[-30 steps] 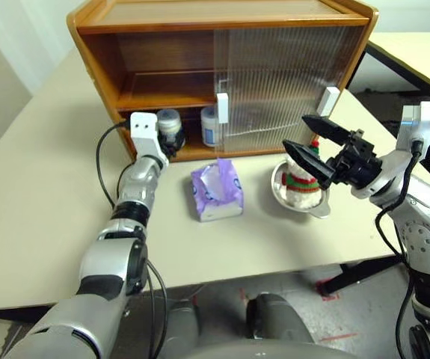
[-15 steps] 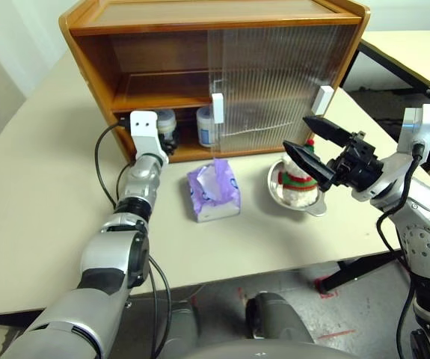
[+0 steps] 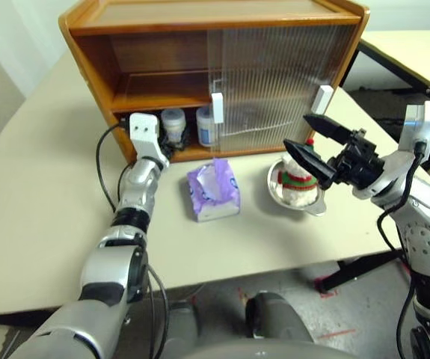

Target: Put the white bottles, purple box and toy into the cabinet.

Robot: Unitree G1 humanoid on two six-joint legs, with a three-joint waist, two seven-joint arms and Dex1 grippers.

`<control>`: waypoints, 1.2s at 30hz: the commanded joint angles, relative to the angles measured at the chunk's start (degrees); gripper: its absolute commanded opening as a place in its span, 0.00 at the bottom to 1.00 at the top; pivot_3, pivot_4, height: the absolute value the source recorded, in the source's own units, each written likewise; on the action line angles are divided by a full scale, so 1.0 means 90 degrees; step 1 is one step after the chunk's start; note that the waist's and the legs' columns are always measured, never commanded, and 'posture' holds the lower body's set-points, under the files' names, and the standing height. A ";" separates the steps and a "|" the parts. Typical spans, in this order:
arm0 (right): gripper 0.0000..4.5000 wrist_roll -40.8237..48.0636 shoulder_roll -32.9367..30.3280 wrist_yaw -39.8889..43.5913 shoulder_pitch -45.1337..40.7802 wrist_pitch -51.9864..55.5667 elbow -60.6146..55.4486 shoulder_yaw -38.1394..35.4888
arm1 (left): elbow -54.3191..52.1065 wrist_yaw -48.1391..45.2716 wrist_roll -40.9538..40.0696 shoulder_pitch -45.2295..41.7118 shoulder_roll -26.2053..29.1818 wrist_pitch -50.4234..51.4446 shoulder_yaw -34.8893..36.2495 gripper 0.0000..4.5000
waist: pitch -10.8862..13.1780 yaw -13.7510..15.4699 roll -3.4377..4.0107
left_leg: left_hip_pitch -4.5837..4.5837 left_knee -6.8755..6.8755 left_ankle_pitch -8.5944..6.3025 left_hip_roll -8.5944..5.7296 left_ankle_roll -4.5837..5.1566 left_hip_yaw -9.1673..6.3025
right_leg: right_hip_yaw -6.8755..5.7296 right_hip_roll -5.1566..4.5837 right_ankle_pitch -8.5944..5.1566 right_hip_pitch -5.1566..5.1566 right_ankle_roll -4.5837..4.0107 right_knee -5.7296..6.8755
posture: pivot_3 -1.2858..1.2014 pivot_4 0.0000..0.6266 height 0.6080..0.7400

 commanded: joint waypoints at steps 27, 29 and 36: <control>1.00 -0.0050 0.0039 0.0208 -0.0276 -0.0104 0.0292 0.0088 | -0.2781 -0.6323 -0.1680 0.1615 0.1989 0.2248 -0.0926 1.00 | -0.0006 0.0023 0.0008 | 0.0006 0.0007 0.0003 0.0002 0.0005 0.0001 | 0.0002 0.0001 0.0001 0.0002 -0.0023 0.0005 | 0.49 0.00 1.00; 1.00 -0.0054 0.0029 0.0184 -0.0269 -0.0101 0.0267 0.0069 | -0.2305 -0.6688 -0.1504 0.1385 0.2039 0.1940 -0.1079 1.00 | -0.0006 0.0020 0.0008 | 0.0005 0.0007 0.0003 0.0003 0.0006 0.0001 | 0.0001 0.0002 0.0001 0.0001 -0.0023 0.0004 | 0.49 0.00 1.00; 1.00 -0.0020 0.0012 0.0069 -0.0151 -0.0053 0.0062 0.0019 | -0.0821 -0.7100 -0.1071 0.0656 0.1875 0.1152 -0.1239 1.00 | -0.0006 0.0000 0.0008 | 0.0002 0.0006 0.0004 0.0003 0.0008 0.0001 | 0.0001 0.0001 0.0001 -0.0001 -0.0022 0.0002 | 0.47 0.00 1.00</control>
